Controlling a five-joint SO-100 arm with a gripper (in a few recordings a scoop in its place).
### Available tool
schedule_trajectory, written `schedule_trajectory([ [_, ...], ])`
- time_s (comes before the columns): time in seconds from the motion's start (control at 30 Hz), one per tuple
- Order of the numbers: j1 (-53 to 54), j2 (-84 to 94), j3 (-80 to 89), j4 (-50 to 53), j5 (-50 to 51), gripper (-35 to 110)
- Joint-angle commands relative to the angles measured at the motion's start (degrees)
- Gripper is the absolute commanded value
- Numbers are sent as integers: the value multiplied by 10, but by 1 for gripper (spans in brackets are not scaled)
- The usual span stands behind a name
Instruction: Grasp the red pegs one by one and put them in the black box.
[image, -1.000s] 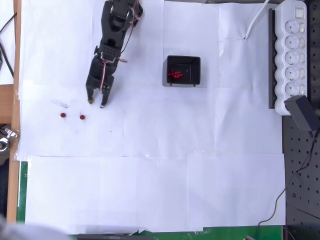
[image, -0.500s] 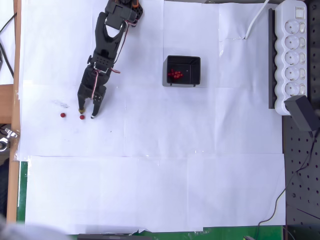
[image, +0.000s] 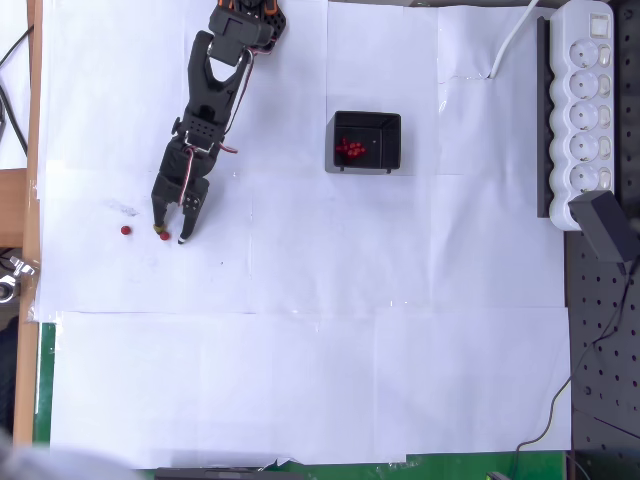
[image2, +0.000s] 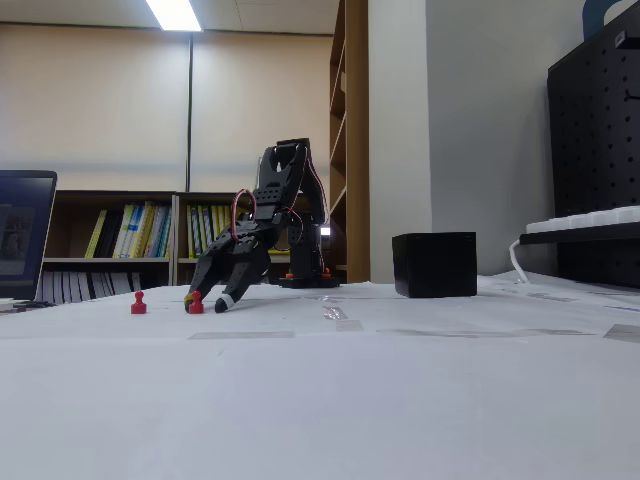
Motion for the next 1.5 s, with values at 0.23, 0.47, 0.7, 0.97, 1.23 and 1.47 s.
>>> schedule_trajectory([
  [0.23, 13, 22, 18, 1, 4, 15],
  [0.47, 14, 22, 18, 3, 4, 5],
  [0.7, 13, 4, 18, 54, -3, 0],
  [0.97, -2, -152, 72, 417, -25, 0],
  [1.23, -118, -281, 282, 949, -109, 0],
  [1.47, -301, -349, 400, 1140, -242, 0],
])
